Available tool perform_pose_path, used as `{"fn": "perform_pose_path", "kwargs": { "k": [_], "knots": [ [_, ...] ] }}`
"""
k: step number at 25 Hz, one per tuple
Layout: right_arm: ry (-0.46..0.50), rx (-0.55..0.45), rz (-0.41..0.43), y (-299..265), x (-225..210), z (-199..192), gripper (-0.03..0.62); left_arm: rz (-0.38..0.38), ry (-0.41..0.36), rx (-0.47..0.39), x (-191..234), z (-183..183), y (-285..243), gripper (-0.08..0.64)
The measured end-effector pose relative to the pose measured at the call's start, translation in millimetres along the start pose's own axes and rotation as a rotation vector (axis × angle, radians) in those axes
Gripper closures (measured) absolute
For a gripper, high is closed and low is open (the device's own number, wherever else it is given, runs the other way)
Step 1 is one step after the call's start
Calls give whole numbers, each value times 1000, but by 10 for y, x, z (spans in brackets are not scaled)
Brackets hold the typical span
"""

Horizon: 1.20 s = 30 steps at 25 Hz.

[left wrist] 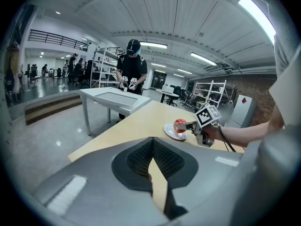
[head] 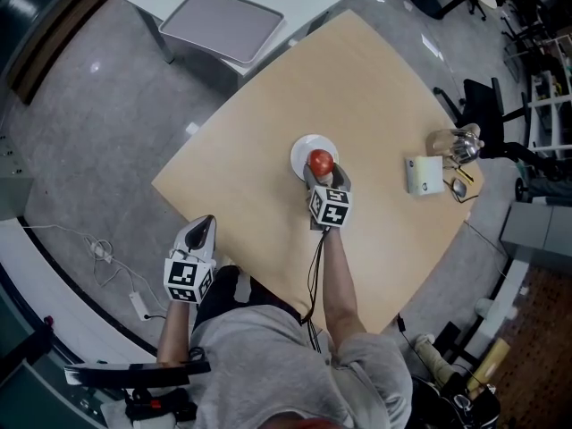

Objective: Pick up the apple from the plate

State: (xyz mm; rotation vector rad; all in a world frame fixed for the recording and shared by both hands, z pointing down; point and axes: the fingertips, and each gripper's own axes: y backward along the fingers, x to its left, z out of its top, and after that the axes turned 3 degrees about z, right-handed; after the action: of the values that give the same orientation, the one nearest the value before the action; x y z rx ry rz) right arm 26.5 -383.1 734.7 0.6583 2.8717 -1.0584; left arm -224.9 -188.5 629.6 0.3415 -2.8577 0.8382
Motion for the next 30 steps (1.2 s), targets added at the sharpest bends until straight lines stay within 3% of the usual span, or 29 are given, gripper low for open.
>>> {"fn": "perform_pose_path", "kwargs": {
  "k": [11, 30],
  "knots": [
    [5, -34, 8, 253, 48, 125, 252, -16, -25, -38, -81, 126, 46, 540],
    [-30, -129, -13, 971, 181, 240, 252, -118, -77, -87, -364, 352, 64, 540]
  ]
}}
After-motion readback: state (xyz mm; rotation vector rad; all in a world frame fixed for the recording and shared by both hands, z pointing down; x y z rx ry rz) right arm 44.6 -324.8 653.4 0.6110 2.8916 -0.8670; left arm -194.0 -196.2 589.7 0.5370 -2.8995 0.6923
